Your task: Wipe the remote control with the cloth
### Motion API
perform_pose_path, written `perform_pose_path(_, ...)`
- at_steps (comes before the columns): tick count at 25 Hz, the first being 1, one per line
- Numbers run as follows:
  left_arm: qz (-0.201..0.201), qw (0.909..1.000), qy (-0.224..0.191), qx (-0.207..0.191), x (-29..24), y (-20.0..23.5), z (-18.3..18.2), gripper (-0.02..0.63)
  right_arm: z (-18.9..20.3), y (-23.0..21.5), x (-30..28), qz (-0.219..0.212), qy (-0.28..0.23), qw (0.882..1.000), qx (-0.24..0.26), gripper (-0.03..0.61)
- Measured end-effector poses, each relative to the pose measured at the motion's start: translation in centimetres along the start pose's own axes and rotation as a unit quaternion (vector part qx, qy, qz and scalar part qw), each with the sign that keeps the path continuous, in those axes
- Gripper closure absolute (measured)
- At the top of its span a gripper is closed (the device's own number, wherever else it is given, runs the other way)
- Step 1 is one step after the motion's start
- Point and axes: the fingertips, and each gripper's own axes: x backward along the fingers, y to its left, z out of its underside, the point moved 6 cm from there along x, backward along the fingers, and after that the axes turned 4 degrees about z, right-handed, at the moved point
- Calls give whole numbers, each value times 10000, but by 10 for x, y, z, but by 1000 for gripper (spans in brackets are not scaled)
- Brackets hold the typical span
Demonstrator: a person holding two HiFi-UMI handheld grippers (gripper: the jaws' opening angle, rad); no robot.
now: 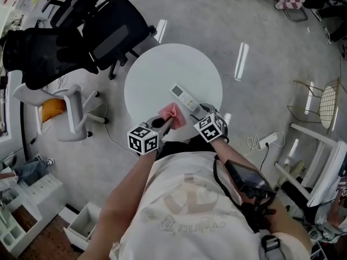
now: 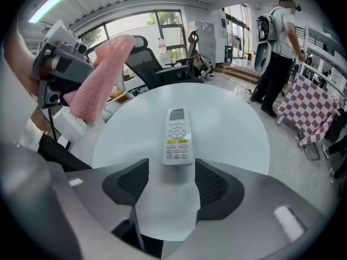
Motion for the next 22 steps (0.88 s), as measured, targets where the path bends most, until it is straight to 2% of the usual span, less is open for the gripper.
perform_pose_path(7,-61,9999,90,82,-3,6,-3,595,-1,-1,-20,22,110,9996,261,301)
perform_pose_path(11,-72,9998,157,111,-6,10,-5,595,-1,-2,-26,65,132,9987,488,354)
perform_pose_path(14,-66,9997,224,102,-13,13,-9,595,-2,-5,-26,30,87,9980,629,360)
perform_pose_path(19,-8,9985,529,129,-38,19,-12,595,-3,-12,-24,-187,64,9955,924,365)
perform_pose_path(22,59,9961,875,59,-62,19,-13,595,-5,-17,-22,-311,48,9924,1193,368)
